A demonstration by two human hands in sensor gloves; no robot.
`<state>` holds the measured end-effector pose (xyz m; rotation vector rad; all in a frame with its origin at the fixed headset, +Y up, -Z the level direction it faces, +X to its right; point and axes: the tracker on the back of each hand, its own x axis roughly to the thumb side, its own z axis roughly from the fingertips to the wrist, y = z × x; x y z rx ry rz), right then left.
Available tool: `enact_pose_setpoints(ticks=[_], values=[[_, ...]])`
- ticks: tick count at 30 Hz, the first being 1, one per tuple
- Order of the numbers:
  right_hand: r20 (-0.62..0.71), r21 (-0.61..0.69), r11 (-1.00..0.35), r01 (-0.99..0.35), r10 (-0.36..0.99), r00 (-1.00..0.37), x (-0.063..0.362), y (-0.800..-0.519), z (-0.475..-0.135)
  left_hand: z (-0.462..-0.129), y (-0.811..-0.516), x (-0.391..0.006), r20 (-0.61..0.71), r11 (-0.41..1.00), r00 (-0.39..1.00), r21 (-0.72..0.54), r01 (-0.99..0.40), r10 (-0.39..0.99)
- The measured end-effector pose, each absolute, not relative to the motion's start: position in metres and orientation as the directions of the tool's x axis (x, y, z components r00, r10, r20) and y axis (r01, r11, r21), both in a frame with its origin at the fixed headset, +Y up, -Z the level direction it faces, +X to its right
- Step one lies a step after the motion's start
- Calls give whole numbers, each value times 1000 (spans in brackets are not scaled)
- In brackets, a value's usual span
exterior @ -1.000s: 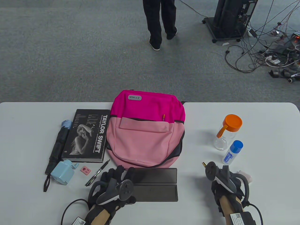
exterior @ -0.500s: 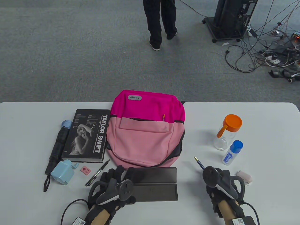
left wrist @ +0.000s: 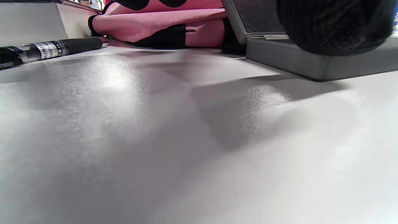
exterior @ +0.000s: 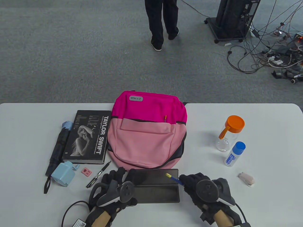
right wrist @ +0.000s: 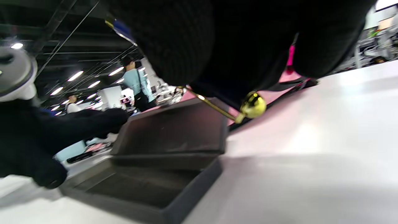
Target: Pack school bag
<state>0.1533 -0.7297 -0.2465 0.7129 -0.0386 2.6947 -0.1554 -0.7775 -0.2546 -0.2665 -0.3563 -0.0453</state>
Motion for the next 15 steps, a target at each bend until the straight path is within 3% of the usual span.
enact_pose_setpoints(ticks=[7, 15], values=[[575, 91, -958, -272, 274, -771, 113, -742, -237, -255, -778, -155, 352, 965, 936, -246, 90, 2], [603, 69, -981, -184, 188, -775, 98, -762, -234, -254, -778, -155, 353, 966, 936, -242, 95, -4]])
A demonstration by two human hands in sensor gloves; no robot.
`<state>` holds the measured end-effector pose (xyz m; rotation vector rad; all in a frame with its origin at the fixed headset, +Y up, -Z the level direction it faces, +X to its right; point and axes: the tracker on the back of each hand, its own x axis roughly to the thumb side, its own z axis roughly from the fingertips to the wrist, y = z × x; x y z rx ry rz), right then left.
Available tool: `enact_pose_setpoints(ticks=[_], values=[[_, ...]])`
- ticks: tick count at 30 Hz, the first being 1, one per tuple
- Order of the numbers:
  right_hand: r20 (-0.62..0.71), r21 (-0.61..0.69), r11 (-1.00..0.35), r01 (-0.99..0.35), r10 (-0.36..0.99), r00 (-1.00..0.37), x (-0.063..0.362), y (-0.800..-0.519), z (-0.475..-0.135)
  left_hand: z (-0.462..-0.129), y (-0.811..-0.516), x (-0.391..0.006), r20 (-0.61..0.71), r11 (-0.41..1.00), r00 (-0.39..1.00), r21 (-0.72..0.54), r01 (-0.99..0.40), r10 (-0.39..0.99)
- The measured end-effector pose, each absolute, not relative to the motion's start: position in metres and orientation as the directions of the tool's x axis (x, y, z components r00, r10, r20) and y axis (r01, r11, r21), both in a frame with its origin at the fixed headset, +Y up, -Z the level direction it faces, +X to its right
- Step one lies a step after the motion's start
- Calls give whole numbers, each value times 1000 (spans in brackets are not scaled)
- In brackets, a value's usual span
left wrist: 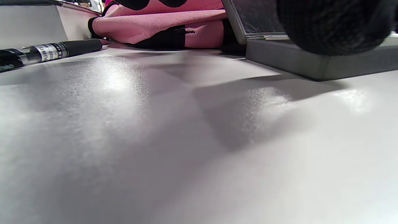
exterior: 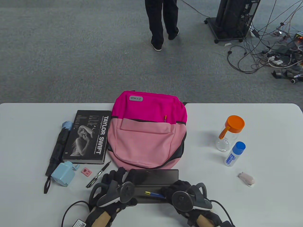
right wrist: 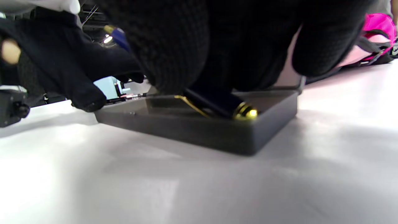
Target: Pack school bag
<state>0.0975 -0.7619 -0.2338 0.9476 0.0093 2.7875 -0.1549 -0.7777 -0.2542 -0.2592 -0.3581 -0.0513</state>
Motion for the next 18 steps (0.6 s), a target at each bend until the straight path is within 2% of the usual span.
enact_pose_setpoints(ticks=[7, 15, 18], values=[[619, 23, -995, -102, 94, -780, 89, -768, -228, -254, -778, -155, 354, 966, 935, -240, 94, -3], [624, 7, -997, -73, 61, -779, 91, -768, -227, -253, -778, -155, 354, 967, 935, -236, 94, -4], [623, 19, -995, -97, 87, -777, 97, -765, -229, -253, -778, -155, 355, 968, 935, -235, 93, -4]])
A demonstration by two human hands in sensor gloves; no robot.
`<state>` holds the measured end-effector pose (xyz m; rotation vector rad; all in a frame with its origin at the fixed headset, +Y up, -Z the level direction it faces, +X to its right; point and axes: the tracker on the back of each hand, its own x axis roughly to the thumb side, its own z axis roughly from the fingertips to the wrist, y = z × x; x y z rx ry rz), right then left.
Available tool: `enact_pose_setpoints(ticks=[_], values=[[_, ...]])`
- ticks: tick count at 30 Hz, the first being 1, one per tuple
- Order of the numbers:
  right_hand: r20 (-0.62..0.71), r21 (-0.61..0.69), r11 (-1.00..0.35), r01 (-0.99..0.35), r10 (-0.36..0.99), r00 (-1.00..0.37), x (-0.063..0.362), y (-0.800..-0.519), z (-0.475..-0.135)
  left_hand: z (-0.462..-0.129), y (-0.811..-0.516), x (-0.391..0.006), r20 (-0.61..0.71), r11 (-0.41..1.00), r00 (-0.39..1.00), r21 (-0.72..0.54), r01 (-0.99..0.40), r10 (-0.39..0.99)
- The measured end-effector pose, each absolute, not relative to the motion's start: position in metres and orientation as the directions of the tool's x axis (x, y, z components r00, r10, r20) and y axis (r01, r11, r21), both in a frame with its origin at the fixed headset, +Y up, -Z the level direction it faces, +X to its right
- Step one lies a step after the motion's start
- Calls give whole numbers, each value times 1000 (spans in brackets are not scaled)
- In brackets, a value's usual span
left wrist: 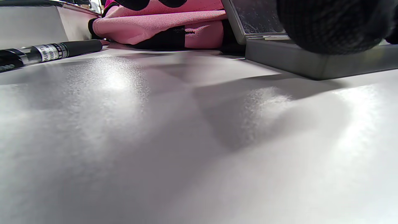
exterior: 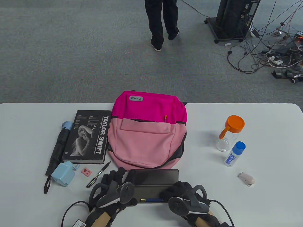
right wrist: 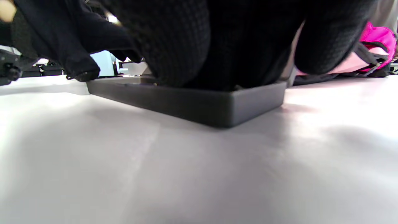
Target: Pack school bag
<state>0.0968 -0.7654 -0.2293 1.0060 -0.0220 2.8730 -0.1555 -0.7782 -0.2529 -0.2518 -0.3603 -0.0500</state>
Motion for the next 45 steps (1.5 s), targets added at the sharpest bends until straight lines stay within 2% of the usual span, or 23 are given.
enact_pose_setpoints(ticks=[13, 25, 29, 34, 40, 45], values=[[610, 90, -993, -71, 111, -785, 112, -761, -233, -253, -779, -156, 354, 968, 935, -236, 85, 4], [573, 8, -994, -111, 96, -814, 127, -748, -235, -252, -779, -157, 353, 969, 935, -236, 79, 9], [511, 71, -994, -87, 111, -852, 135, -751, -241, -252, -779, -157, 356, 970, 934, -230, 77, 11], [497, 168, -985, -34, 115, -860, 134, -762, -248, -252, -779, -156, 357, 971, 934, -224, 79, 7], [485, 199, -980, -3, 101, -869, 130, -768, -251, -252, -779, -157, 355, 971, 935, -229, 72, 14], [476, 205, -976, -67, 159, -865, 132, -767, -253, -251, -778, -155, 363, 976, 932, -202, 81, -2]])
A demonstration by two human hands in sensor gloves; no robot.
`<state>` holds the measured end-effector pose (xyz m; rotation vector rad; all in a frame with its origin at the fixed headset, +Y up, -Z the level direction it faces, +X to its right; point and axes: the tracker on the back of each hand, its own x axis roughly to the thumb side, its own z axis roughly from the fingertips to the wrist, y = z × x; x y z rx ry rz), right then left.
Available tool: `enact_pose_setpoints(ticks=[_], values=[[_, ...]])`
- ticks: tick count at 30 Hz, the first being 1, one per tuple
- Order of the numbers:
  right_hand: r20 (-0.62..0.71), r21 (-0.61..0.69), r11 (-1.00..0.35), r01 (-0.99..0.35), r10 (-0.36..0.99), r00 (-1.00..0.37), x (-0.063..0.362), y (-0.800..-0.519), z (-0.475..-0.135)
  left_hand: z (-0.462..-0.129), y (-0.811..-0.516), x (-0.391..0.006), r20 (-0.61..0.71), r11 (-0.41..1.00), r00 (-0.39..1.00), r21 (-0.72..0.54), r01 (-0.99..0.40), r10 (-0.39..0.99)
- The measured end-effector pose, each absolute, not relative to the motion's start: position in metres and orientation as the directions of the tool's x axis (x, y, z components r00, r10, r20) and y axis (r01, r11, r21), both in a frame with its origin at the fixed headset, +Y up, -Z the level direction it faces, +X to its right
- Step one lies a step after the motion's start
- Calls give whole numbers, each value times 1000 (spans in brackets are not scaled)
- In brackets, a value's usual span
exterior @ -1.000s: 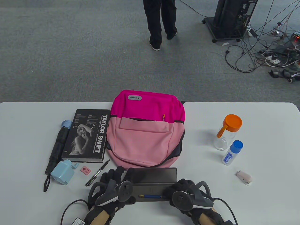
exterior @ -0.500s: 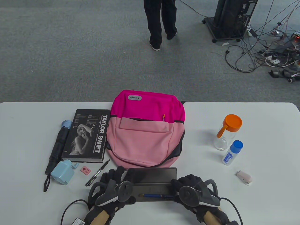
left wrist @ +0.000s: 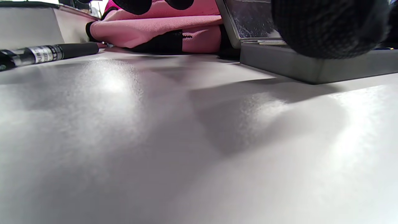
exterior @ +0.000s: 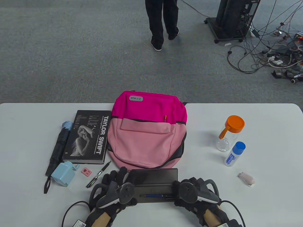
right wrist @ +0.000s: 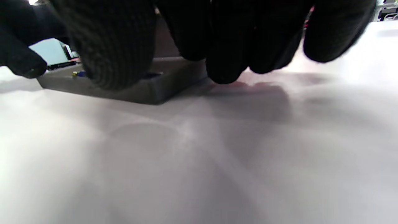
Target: Pack school bag
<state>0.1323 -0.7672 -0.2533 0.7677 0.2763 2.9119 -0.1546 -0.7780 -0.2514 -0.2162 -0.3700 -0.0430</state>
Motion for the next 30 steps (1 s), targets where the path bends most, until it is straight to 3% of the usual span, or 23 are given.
enact_pose_setpoints(ticks=[8, 14, 30], values=[[461, 194, -981, -24, 113, -880, 130, -771, -256, -251, -777, -153, 372, 979, 928, -182, 89, -15], [429, 243, -964, -109, 207, -879, 133, -774, -262, -250, -777, -152, 390, 983, 921, -162, 82, -13], [402, 267, -962, -59, 167, -900, 125, -771, -264, -249, -775, -151, 379, 984, 924, -139, 114, -54]])
